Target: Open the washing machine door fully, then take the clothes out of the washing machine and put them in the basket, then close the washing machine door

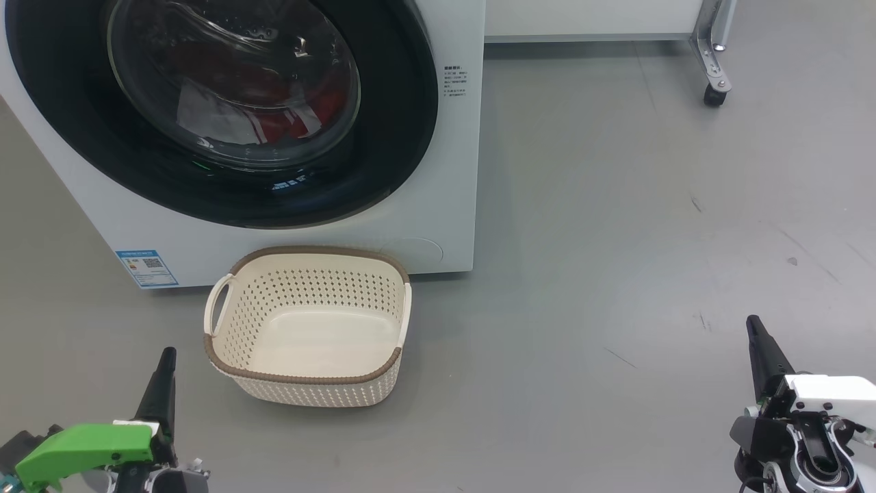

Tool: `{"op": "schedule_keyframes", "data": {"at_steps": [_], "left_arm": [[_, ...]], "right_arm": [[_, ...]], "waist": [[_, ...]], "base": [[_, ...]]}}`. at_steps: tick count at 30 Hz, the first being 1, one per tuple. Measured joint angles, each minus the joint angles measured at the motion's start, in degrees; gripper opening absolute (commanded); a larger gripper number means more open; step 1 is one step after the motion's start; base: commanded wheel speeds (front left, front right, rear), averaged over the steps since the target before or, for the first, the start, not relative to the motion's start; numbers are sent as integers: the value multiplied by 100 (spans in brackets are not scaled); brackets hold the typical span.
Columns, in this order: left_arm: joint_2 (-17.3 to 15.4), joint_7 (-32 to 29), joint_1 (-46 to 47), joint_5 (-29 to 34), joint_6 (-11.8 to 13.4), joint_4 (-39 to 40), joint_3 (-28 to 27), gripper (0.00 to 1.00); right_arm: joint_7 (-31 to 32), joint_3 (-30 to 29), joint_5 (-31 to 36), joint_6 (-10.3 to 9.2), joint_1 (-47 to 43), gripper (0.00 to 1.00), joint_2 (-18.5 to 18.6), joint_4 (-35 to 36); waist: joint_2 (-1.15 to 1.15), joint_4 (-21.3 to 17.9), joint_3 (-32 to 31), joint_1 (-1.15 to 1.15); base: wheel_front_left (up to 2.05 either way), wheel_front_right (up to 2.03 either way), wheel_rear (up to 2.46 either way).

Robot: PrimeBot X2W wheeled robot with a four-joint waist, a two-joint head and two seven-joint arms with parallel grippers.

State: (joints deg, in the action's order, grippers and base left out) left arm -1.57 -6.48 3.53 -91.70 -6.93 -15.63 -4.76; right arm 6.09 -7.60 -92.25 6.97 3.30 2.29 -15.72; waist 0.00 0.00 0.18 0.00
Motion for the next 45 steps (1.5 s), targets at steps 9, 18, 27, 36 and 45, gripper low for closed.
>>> {"op": "schedule_keyframes", "data": {"at_steps": [9, 18, 27, 36, 45], "left_arm": [[79, 0, -130, 1, 7, -186, 18, 100], [130, 76, -285, 1, 8, -265, 88, 100], [129, 261, -285, 5, 8, -164, 191, 100], [124, 472, -283, 190, 8, -25, 276, 100], [96, 643, -270, 695, 8, 171, 361, 100]], "right_arm": [[-1, 12, 0, -5, -147, 100, -79, -178], [-81, 30, 11, -5, -316, 100, -164, -248], [-260, 54, 189, -5, -316, 100, -159, -103], [-452, 60, 514, -5, -315, 100, -151, 42], [-624, 75, 899, -5, -294, 100, -143, 265]], "waist": [[0, 0, 0, 0], [0, 1, 9, 0], [0, 27, 10, 0], [0, 59, 12, 0], [0, 102, 9, 0]], "base": [[0, 0, 0], [0, 0, 0], [0, 0, 0], [0, 0, 0], [0, 0, 0]]}}
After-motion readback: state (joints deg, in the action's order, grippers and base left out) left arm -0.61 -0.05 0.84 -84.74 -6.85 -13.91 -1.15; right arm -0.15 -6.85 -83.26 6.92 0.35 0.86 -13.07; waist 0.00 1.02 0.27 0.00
